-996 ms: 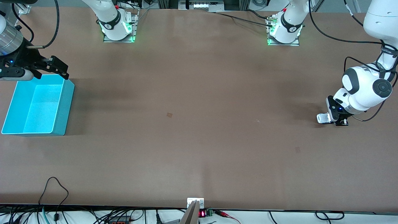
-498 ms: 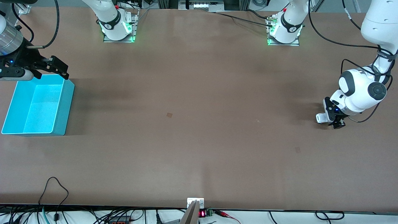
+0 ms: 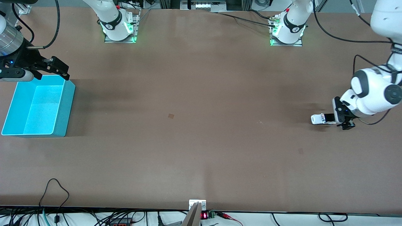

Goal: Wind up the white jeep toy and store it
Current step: 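Release the jeep and lift the left gripper away, then reach the right gripper toward the rolling jeep beside the blue box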

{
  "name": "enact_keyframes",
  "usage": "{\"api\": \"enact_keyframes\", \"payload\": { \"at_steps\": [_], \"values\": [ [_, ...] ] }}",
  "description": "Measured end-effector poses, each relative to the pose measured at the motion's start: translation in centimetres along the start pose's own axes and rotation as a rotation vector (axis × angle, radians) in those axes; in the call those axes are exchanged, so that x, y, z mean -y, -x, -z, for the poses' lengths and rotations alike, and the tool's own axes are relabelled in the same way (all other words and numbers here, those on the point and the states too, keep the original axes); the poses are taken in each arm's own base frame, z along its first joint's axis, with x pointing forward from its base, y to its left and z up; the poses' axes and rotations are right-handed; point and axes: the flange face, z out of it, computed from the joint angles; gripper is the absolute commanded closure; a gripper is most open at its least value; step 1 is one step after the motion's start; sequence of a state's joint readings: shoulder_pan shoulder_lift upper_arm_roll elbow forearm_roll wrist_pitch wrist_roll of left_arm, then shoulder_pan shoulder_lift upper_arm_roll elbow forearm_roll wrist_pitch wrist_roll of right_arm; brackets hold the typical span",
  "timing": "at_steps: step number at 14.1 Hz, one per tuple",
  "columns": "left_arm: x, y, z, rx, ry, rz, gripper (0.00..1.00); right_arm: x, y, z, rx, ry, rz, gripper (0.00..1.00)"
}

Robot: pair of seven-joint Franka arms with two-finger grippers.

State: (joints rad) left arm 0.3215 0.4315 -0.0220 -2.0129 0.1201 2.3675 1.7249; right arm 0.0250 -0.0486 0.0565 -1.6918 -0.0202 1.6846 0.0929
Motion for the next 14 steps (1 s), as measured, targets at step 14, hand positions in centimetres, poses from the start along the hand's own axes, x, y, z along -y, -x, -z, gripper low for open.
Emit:
{"api": "enact_keyframes", "payload": {
  "at_steps": [14],
  "values": [
    [4.2,-9.9,20.0,0.06,0.171,0.737,0.0,0.0,0.0,0.0,0.0,0.0,0.0,0.0]
  ]
}}
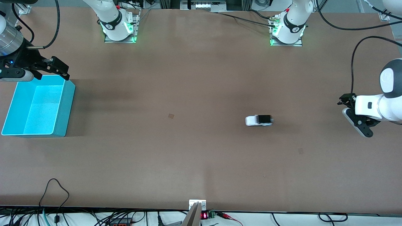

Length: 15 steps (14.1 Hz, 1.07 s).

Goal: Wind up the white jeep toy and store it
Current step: 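Reach the right gripper toward the rolling jeep beside the blue box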

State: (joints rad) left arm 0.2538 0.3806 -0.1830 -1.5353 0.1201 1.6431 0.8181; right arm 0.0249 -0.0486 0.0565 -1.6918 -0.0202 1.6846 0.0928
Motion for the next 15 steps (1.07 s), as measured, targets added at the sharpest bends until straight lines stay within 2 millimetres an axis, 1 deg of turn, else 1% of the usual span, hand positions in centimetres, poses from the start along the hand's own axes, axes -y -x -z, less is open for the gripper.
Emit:
{"api": "enact_keyframes", "payload": {
  "at_steps": [2,5,8,9,10,11,12,14,15],
  "values": [
    [-1.5,-0.9,3.5,-0.018,-0.015,0.154,0.0,0.0,0.0,0.0,0.0,0.0,0.0,0.0],
    [-3.0,-1.1,6.9,-0.058,-0.053,0.38,0.0,0.0,0.0,0.0,0.0,0.0,0.0,0.0],
    [-5.2,-0.1,11.0,-0.122,-0.096,0.688,0.0,0.0,0.0,0.0,0.0,0.0,0.0,0.0],
    [-6.0,0.5,12.5,-0.157,-0.09,0.769,0.0,0.0,0.0,0.0,0.001,0.0,0.0,0.0],
    [-6.8,1.3,13.8,-0.189,-0.079,0.811,0.0,0.0,0.0,-0.1,0.003,0.0,-0.001,0.0],
    [-7.3,2.1,14.6,-0.217,-0.078,0.828,0.0,-0.1,-0.1,-0.5,0.012,0.001,-0.001,0.0],
    [-7.7,2.8,14.9,-0.247,-0.089,0.838,0.0,-0.1,-0.2,-1.1,0.026,0.002,0.0,0.0],
    [-8.3,4.4,14.5,-0.304,-0.109,0.853,0.0,0.0,-0.6,-2.6,0.06,0.002,0.04,0.0],
    [-8.7,5.1,13.9,-0.31,-0.108,0.856,0.0,0.0,-0.9,-3.3,0.074,0.0,0.099,0.0]
  ]
}}
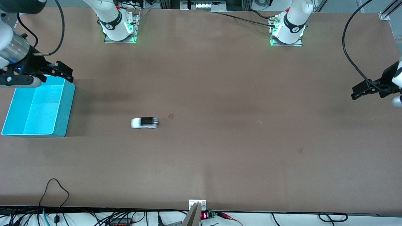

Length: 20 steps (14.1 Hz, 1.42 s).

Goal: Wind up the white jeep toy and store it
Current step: 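Reach the right gripper toward the rolling jeep beside the blue box, then grasp the jeep with the right gripper and lift it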

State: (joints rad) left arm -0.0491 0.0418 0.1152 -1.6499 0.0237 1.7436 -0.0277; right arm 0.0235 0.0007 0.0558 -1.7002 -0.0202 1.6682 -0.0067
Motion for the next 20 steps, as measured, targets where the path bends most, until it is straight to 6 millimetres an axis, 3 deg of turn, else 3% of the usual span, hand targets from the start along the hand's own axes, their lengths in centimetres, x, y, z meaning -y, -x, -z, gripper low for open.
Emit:
{"api": "enact_keyframes", "payload": {
  "at_steps": [2,7,10,15,20],
  "values": [
    [0.0,1.1,-0.6,0.015,0.003,-0.011,0.0,-0.1,-0.6,-1.5,0.027,-0.003,0.134,0.0],
    [-0.1,1.3,-1.0,0.03,0.004,-0.091,0.0,-0.5,-1.7,-5.4,0.077,-0.023,0.44,0.0],
    [0.0,1.4,-1.0,0.036,0.004,-0.095,0.0,-2.3,-2.6,-8.2,0.084,-0.041,0.662,0.0],
    [0.0,1.4,-1.0,0.036,0.004,-0.097,0.0,-8.9,-5.2,-16.3,0.073,-0.08,1.003,0.0],
    [-0.1,1.4,-1.0,0.036,0.005,-0.099,0.0,-11.6,-7.5,-24.1,0.039,-0.079,1.162,0.0]
  ]
}}
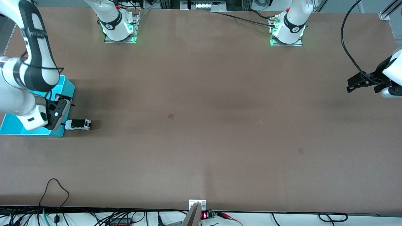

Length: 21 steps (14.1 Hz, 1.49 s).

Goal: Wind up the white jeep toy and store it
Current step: 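Grasp the jeep with the right gripper and lift it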

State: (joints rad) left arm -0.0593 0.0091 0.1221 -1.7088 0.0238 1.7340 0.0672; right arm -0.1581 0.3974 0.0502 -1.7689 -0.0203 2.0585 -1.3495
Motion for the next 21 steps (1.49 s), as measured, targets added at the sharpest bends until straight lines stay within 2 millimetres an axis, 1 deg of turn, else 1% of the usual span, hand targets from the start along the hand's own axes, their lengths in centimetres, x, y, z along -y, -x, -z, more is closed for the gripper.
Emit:
{"api": "enact_keyframes", "payload": {
  "at_steps": [2,5,7,9,11,18,19,21],
  "values": [
    [0.0,0.0,0.0,0.0,0.0,0.0,0.0,-1.1,0.6,-2.3,-0.006,0.022,0.027,0.0],
    [0.0,0.0,0.0,0.0,0.0,0.0,0.0,-2.5,2.7,-5.3,-0.013,0.045,0.049,0.0],
    [0.0,0.0,0.0,0.0,0.0,-0.001,0.0,-2.8,4.3,-7.2,-0.018,0.059,0.052,0.0],
    [-0.1,0.0,0.0,0.0,0.0,-0.003,0.0,-2.5,5.2,-9.2,-0.022,0.078,0.056,0.0],
    [-0.2,0.0,0.0,0.0,0.0,-0.004,0.0,-1.9,5.4,-10.2,-0.023,0.08,0.055,0.0],
    [-0.4,0.0,0.0,0.0,0.0,-0.007,0.0,-1.2,5.1,-11.8,-0.028,0.093,0.062,0.01],
    [-0.5,0.0,0.0,0.0,0.0,-0.009,0.0,-1.1,5.0,-12.0,-0.028,0.092,0.065,0.12],
    [-0.6,0.0,0.0,0.0,0.0,-0.011,0.0,-1.1,4.9,-12.1,-0.029,0.093,0.071,0.38]
  ]
}}
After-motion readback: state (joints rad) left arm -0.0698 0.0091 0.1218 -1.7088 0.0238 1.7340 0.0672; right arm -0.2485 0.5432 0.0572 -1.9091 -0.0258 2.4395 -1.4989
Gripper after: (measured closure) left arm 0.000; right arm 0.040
